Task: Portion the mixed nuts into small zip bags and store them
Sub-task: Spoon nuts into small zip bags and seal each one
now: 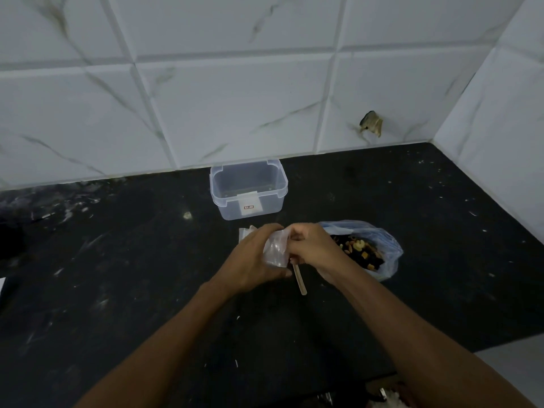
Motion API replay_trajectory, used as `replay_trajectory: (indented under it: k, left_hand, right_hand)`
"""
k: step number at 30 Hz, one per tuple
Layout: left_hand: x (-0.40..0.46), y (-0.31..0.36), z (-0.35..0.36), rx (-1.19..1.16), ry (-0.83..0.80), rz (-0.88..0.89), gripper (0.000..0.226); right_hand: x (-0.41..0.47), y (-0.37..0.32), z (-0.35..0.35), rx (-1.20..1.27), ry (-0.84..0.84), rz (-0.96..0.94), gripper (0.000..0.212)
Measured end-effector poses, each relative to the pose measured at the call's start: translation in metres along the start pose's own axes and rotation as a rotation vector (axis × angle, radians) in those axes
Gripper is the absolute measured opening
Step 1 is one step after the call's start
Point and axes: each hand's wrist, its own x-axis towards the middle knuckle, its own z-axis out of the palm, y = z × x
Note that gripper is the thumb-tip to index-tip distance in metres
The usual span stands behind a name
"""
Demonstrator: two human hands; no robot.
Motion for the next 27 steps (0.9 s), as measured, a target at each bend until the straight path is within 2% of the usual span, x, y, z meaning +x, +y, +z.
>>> replay_trajectory:
  k: [4, 6, 8, 11, 12, 14, 18, 23, 27]
  left_hand:
    - [-0.001, 0.002, 0.004, -0.163, 0.014, 0.058, 0.059]
    - [0.000, 0.007, 0.003, -0.283, -0.025, 0.030, 0.061]
    - [0.001, 0.006, -0.001, -0.418, -0.156, -0.070, 0.073]
    - [-0.002, -0.004, -0.004, -0.973, -0.409, -0.315, 0.090]
    - [-0.003, -0.007, -0.004, -1.144, -0.417, -0.368, 0.087]
    - [-0.001, -0.011, -0.005, -1.306, -0.314, -0.467, 0.068]
    - [0.006, -0.004, -0.008, -1.296, -0.206, -0.547, 0.039]
    - [0.012, -0.005, -0.012, -1.273, -0.127, -0.555, 0.030]
    - [0.016, -0.006, -0.010, -1.110, -0.005, -0.546, 0.017]
  right_hand:
    - [-0.001, 0.001, -0.006, 0.069, -0.099, 0.094, 0.015]
    - [-0.002, 0.000, -0.012, 0.132, -0.119, 0.109, 0.015]
    - [-0.002, -0.001, -0.016, 0.183, -0.113, 0.095, 0.015]
    - [0.000, -0.001, -0.021, 0.289, -0.101, 0.055, 0.013]
    - [0.000, -0.001, -0.023, 0.314, -0.099, 0.042, 0.013]
    - [-0.001, -0.003, -0.026, 0.331, -0.105, 0.008, 0.015]
    - [0.001, -0.003, -0.029, 0.303, -0.090, -0.007, 0.014]
    - [0.003, -0.001, -0.038, 0.138, -0.036, -0.055, 0.016]
    - [0.003, 0.001, -0.044, 0.000, 0.011, -0.074, 0.019]
